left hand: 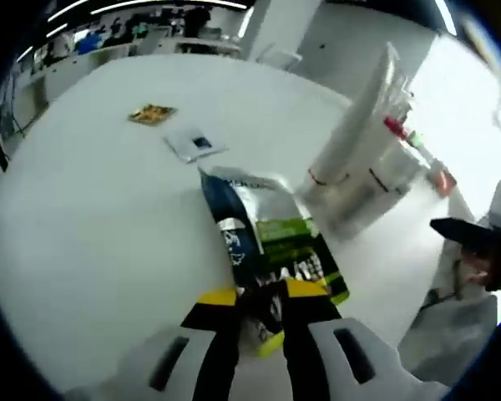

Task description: Arrange the skincare products in the storage area until every visible bottle or jar stands upright without overlapping.

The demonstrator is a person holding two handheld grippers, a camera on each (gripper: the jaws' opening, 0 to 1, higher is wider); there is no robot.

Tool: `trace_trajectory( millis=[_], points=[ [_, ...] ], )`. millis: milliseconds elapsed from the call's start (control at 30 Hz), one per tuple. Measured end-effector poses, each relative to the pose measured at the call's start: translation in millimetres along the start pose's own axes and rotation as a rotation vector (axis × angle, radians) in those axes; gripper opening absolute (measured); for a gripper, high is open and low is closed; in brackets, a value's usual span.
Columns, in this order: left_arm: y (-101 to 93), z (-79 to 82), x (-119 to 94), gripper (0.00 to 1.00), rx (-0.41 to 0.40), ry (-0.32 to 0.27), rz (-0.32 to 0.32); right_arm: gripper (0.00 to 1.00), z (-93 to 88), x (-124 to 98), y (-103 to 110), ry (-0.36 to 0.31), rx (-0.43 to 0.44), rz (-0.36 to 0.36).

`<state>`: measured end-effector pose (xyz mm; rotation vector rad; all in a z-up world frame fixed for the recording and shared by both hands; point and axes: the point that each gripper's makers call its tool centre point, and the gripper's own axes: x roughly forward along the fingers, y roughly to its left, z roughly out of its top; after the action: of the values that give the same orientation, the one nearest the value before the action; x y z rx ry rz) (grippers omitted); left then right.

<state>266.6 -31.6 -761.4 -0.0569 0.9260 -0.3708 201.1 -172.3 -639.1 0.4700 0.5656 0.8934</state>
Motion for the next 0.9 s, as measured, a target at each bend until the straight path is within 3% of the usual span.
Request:
trace_trajectory(
  millis=[167, 267, 300, 333, 433, 567, 633, 767, 800, 900],
  points=[
    [10.7, -2.7, -0.3, 0.24, 0.165, 0.038, 0.073, 1.00, -0.5, -0.4, 0.2, -0.002, 0.005, 0.000],
    [9.9, 5.6, -2.3, 0.28, 0.234, 0.014, 0.116, 1.00, -0.1, -0.4, 0.3, -0.004, 0.006, 0.000],
    [9.8, 13.0, -3.1, 0.30, 0.304, -0.005, 0.126, 1.00, 0.0, -0.5, 0.3, -0.005, 0.005, 0.001],
    [7.6, 18.5, -3.6, 0.32, 0.340, -0.025, 0.125, 1.00, 0.1, -0.6, 0.3, -0.006, 0.005, 0.001],
    [-14.5, 38.8, 0.2, 0.40, 0.478, -0.108, 0.040, 1.00, -0.5, -1.5, 0.0, -0.006, 0.007, 0.001],
    [-30.2, 43.3, 7.1, 0.41, 0.519, -0.099, -0.022, 1.00, -1.2, -3.2, -0.8, -0.008, 0.010, -0.002],
    [-24.9, 35.6, 16.8, 0.41, 0.544, -0.043, -0.029, 1.00, -1.6, -4.3, -1.6, -0.010, 0.014, -0.004],
    [-22.6, 27.7, 22.6, 0.41, 0.560, 0.002, -0.031, 1.00, -1.8, -7.4, -4.3, -0.015, 0.019, -0.012],
    [-29.3, 28.5, 23.9, 0.40, 0.547, -0.011, -0.079, 1.00, -1.7, -8.0, -5.0, -0.017, 0.020, -0.015],
    [-19.2, 33.4, 26.4, 0.44, 0.541, -0.005, -0.056, 1.00, -2.1, -9.0, -7.6, -0.020, 0.027, -0.022]
  ],
)
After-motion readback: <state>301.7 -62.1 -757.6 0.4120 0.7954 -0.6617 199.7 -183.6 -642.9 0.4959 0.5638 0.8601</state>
